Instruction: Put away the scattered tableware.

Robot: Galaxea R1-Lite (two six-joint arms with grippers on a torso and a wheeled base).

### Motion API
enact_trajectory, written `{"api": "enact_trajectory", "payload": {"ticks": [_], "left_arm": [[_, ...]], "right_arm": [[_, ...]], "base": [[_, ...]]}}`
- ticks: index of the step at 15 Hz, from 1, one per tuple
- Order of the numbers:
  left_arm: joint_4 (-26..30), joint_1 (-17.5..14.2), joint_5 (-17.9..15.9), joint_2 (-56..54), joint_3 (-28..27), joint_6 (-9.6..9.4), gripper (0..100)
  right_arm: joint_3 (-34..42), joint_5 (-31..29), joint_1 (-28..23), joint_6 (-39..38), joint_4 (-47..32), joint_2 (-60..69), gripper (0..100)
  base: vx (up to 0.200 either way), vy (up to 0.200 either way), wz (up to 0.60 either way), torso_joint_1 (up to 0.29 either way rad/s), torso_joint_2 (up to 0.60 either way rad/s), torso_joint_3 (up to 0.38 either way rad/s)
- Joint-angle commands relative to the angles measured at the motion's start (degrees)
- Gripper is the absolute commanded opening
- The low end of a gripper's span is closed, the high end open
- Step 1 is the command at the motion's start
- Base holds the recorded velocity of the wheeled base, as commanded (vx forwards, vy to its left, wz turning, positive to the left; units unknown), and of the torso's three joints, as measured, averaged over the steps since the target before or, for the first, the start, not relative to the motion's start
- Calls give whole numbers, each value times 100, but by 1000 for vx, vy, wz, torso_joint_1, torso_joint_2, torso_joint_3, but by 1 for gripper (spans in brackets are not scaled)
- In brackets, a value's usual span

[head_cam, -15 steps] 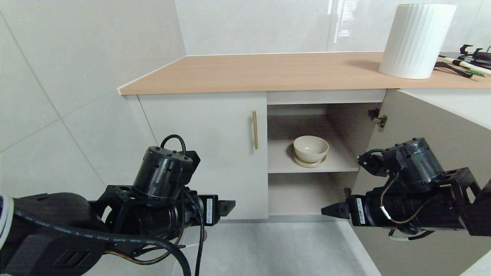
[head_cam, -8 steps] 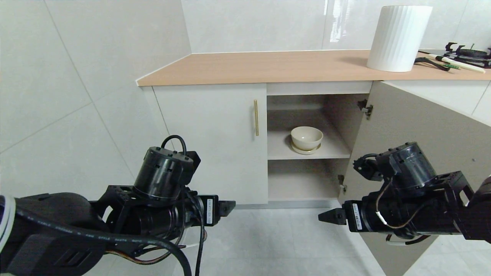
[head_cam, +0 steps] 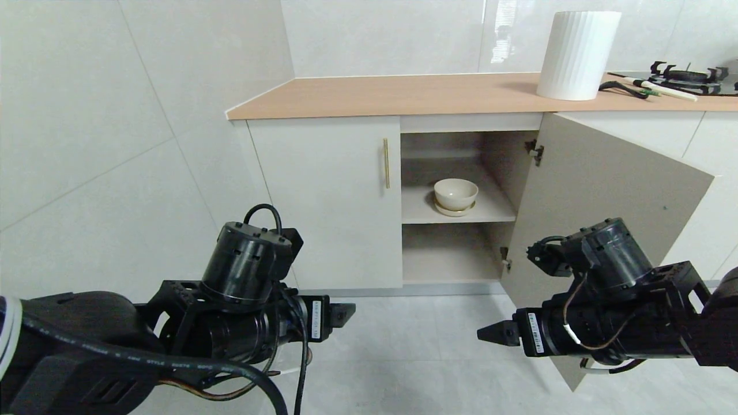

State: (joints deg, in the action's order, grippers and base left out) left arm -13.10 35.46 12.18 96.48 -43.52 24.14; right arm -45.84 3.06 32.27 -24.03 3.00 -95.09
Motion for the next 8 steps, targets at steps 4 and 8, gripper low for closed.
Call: {"api": "enact_trajectory", "payload": {"ticks": [4,8], "left_arm": [[1,5,13,3,1,3,100],[1,5,21,47,1,-6,100]], "right_arm": [[506,-104,-54,12,-300,684,100],[840,-148,-265,21,-300,1229,100]], "base": [[0,0,0,0,0,0],[0,0,0,0,0,0]]}}
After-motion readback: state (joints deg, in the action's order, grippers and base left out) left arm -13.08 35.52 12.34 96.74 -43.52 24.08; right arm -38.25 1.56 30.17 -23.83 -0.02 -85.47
